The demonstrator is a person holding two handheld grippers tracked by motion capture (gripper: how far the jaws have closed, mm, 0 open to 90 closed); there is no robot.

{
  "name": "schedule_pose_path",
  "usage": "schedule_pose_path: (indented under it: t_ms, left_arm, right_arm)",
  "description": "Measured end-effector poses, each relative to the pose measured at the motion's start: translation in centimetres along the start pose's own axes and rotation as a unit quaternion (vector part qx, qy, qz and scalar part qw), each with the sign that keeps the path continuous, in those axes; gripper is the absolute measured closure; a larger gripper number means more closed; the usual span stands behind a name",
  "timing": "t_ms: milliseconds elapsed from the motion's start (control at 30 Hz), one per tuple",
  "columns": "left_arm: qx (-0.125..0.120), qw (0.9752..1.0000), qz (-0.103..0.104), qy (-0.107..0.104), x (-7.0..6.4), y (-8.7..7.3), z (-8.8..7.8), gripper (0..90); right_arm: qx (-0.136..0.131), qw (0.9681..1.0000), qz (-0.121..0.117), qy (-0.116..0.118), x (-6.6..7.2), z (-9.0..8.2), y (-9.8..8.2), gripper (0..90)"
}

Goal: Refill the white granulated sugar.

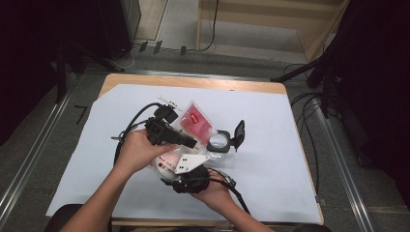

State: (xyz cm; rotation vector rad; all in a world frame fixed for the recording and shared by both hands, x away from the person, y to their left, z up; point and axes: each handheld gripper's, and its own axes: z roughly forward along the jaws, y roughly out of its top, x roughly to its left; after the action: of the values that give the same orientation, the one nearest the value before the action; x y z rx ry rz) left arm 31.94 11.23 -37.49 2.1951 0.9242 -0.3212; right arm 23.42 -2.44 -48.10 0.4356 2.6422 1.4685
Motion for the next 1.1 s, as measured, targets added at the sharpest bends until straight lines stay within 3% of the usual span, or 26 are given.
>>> schedule_pose_path:
  t_ms: [300, 400, 433, 500, 567, 633, 667, 800, 933, 967, 1000, 1067, 1100]
  left_arm:
    - [0.001, 0.9999, -0.012, -0.006, 0.0, 1.0, 0.7, 69.8]
    - [0.004, 0.9998, -0.017, -0.006, -0.1, 1.2, 0.9, 69.3]
    - [0.006, 0.9998, -0.017, -0.005, -0.2, 1.4, 1.1, 69.1]
    - [0.008, 0.9998, -0.018, -0.001, -0.4, 1.8, 1.2, 68.7]
    - [0.005, 0.9996, -0.027, -0.009, -0.5, 2.2, 1.3, 67.2]
    - [0.003, 0.9994, -0.029, -0.016, -0.4, 2.3, 1.3, 66.1]
    - [-0.007, 0.9989, -0.041, -0.024, -0.4, 2.3, 1.3, 64.0]
    - [-0.013, 0.9986, -0.038, -0.034, -0.6, 2.1, 1.0, 64.1]
    - [-0.018, 0.9989, -0.035, -0.027, -0.9, 1.7, 0.2, 61.5]
    - [-0.020, 0.9991, -0.031, -0.020, -0.9, 1.5, 0.0, 61.0]
    - [-0.030, 0.9988, -0.035, -0.018, -1.0, 1.2, -0.1, 61.3]
    - [-0.029, 0.9987, -0.037, -0.018, -1.0, 1.2, -0.1, 62.3]
    - [-0.030, 0.9990, -0.033, -0.012, -1.1, 1.1, -0.1, 67.8]
  right_arm:
    - [0.001, 0.9997, 0.023, -0.012, 0.0, 0.0, 0.2, 61.1]
    - [0.001, 0.9995, 0.029, -0.012, 0.0, 0.1, 0.4, 55.3]
    - [-0.001, 0.9987, 0.050, -0.006, -0.2, 0.0, 0.5, 55.3]
    - [-0.007, 0.9980, 0.064, 0.000, -0.3, 0.0, 0.5, 56.2]
    - [-0.014, 0.9965, 0.082, -0.007, -0.6, -0.4, 0.5, 59.5]
    - [-0.015, 0.9965, 0.082, -0.007, -0.7, -0.5, 0.5, 59.6]
    - [-0.018, 0.9960, 0.087, -0.008, -0.8, -0.6, 0.5, 59.9]
    - [-0.029, 0.9949, 0.097, -0.007, -0.7, -0.8, 0.5, 60.5]
    - [-0.041, 0.9924, 0.116, 0.005, -1.0, -1.0, 0.5, 60.7]
    - [-0.051, 0.9891, 0.137, 0.014, -1.4, -1.3, 0.4, 60.8]
    - [-0.053, 0.9884, 0.142, 0.016, -1.6, -1.4, 0.4, 60.8]
    - [-0.053, 0.9889, 0.138, 0.016, -1.6, -1.4, 0.4, 60.7]
    - [-0.052, 0.9904, 0.127, 0.014, -1.4, -1.4, 0.5, 60.1]
